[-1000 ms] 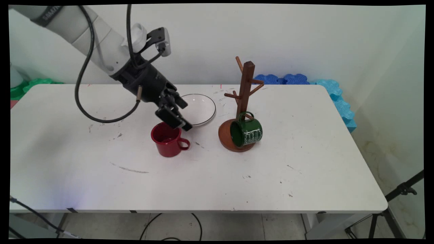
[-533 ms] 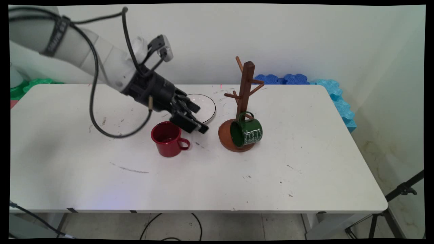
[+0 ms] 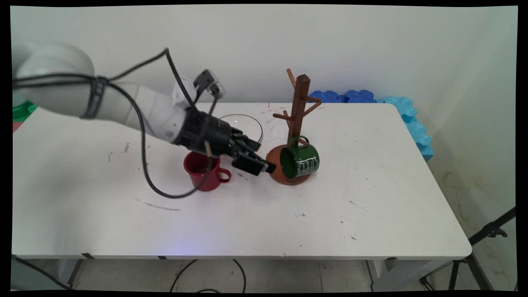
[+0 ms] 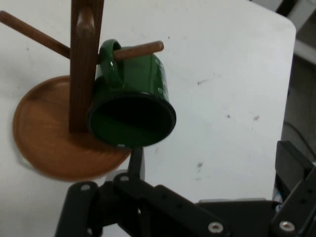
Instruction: Pick up the green mug from the rack
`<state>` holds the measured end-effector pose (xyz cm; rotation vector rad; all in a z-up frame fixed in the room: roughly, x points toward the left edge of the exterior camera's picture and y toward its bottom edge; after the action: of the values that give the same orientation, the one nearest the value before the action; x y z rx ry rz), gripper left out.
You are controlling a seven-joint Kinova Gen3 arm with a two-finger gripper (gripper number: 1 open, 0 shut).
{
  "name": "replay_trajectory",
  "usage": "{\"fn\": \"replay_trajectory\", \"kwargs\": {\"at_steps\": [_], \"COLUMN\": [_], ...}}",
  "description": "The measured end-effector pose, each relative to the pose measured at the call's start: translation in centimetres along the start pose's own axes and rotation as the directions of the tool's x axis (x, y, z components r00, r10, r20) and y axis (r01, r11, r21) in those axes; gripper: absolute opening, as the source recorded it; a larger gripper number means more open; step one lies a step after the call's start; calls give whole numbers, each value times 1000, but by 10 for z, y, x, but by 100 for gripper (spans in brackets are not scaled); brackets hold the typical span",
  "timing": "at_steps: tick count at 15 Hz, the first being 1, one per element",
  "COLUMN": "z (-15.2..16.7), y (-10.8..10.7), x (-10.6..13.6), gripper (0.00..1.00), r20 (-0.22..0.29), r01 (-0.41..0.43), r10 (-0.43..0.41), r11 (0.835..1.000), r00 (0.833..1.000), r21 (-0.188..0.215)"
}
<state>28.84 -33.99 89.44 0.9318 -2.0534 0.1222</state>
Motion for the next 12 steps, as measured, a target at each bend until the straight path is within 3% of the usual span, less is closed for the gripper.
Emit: {"fn": "replay_trajectory", "kwargs": {"at_steps": [12], "z": [52], "y": [6], "x": [-20], "gripper": [100], "r20": [-99], "r01": [129], "r10": [-124], "r11": [991], "r00": [987], "r21": [47]}}
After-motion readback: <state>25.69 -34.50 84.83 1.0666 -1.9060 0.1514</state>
